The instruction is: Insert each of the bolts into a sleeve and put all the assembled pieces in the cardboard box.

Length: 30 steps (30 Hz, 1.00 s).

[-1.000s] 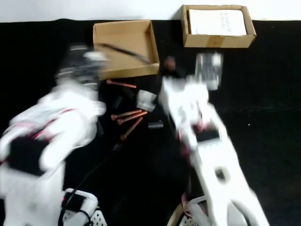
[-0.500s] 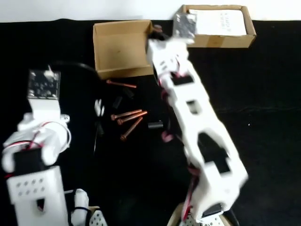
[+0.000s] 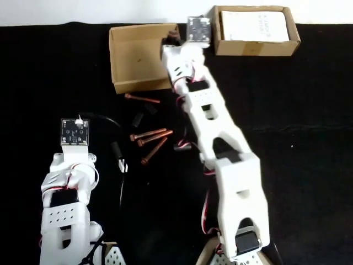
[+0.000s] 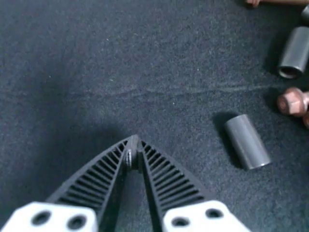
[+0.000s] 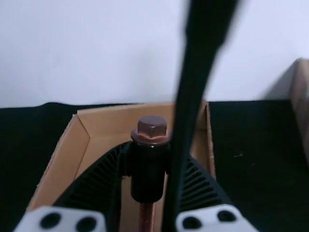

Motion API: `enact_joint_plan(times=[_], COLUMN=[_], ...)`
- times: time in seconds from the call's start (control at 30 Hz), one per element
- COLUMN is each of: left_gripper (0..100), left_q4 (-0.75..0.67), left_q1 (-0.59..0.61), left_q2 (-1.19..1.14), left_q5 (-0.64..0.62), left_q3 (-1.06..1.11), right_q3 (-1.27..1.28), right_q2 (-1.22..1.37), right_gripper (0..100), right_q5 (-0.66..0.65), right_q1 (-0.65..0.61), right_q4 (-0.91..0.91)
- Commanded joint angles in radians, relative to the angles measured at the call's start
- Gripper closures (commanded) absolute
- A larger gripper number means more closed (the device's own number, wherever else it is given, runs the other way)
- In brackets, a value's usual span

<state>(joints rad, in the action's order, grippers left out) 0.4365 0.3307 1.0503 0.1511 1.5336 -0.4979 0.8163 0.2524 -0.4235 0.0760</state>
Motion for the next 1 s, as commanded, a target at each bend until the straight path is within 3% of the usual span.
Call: enact_joint_plan(times=[0.0,0.27,0.5,0.87,0.97], left_gripper=[99,99,99,99,94], left_q4=[-0.015,0.034,0.034,0.038,0.038], left_q1=[0.005,0.001,0.001,0.005,0.007], left_q2=[0.007,0.005,0.005,0.005,0.005], left_q5=[0.003,0.0,0.002,0.003,-0.002], left_q3=[-0.002,-0.03,-0.03,-0.036,-0.036], right_q3=[-0.15,-0.32,-0.328,-0.36,-0.409], right_q2=[0.059,0.219,0.285,0.262,0.2], right_gripper=[98.6,98.2,83.7,82.9,83.1], right_q5=[-0.002,-0.014,-0.103,-0.104,-0.104], right_q1=[-0.016,-0.016,-0.035,-0.045,-0.045], right_q4=[-0.028,-0.025,-0.025,-0.025,0.081])
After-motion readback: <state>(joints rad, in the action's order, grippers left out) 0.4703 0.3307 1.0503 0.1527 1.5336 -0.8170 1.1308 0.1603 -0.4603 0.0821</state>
